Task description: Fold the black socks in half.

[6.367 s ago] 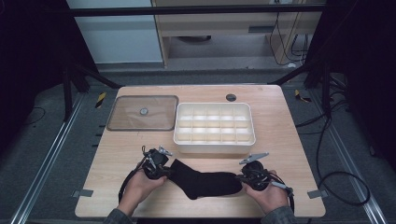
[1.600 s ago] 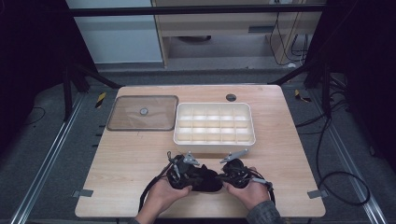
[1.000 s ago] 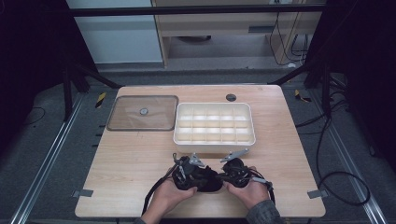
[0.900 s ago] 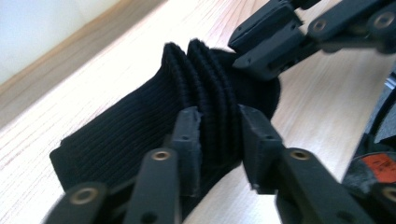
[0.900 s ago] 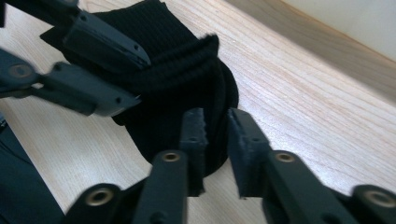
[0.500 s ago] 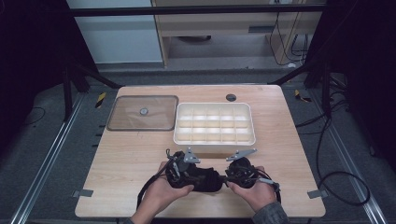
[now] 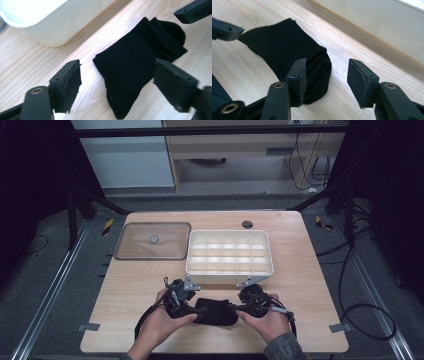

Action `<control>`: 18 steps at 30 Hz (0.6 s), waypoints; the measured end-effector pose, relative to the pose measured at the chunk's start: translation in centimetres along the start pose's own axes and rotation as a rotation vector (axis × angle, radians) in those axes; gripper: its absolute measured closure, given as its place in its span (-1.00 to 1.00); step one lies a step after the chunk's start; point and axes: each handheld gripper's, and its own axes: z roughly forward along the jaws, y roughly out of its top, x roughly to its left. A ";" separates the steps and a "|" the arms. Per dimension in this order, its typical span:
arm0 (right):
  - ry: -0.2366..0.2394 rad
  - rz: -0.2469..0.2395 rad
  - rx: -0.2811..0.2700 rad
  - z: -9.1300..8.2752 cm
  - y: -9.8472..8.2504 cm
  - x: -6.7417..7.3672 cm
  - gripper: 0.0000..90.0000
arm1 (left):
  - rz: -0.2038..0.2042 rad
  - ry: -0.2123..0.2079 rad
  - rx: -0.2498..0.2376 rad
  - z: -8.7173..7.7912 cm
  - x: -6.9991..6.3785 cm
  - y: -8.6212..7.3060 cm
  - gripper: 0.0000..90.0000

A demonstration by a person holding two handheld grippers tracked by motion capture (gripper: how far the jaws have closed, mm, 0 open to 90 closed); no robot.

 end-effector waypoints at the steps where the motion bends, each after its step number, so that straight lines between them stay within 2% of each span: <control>1: 0.002 0.000 -0.004 0.1 0.1 0.1 0.07 | -0.004 -0.004 -0.001 0.0 0.2 -0.2 -0.55; 6: -0.011 0.017 -0.010 0.7 0.5 0.4 0.07 | -0.025 -0.005 0.011 0.2 0.8 -1.3 -0.61; 10: -0.014 0.024 -0.010 1.2 0.8 0.6 0.06 | -0.038 -0.002 0.003 0.4 1.0 -2.0 -0.63; 18: -0.024 0.026 0.014 2.3 0.9 0.4 0.06 | -0.050 0.001 0.017 0.7 1.4 -2.8 -0.53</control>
